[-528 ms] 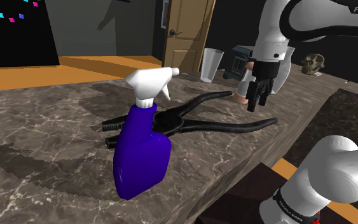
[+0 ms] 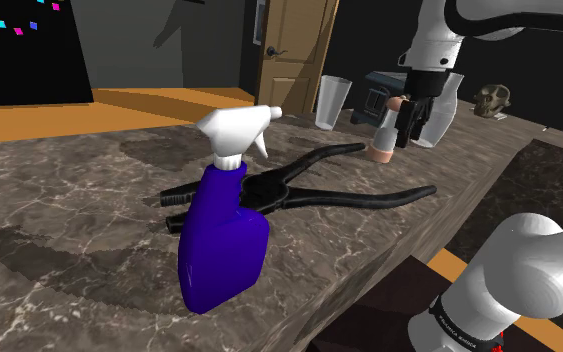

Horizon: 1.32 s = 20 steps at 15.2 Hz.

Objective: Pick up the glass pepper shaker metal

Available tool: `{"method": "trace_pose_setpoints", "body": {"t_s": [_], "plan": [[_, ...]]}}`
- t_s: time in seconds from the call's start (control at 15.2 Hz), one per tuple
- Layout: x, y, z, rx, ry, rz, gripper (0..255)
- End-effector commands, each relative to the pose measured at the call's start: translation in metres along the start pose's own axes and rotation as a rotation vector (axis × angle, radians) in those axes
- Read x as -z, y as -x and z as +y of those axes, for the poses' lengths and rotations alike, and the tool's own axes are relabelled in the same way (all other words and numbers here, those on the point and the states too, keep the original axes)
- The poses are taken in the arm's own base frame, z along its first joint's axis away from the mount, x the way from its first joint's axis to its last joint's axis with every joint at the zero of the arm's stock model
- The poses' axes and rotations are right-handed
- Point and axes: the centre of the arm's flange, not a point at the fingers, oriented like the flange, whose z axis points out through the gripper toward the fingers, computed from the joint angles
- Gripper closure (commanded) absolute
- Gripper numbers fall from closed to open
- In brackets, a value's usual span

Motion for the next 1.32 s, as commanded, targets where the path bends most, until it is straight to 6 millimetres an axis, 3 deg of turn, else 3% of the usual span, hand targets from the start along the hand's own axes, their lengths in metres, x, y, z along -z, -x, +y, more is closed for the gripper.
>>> {"method": "trace_pose_setpoints", "body": {"t_s": [0.0, 0.66, 1.25], "plan": [[0.017, -0.005, 0.019, 0.021, 0.008, 0.02, 0], [0.101, -0.03, 0.103, 0.12, 0.043, 0.116, 0], [0.062, -0.036, 0.103, 0.12, 0.043, 0.116, 0]]}}
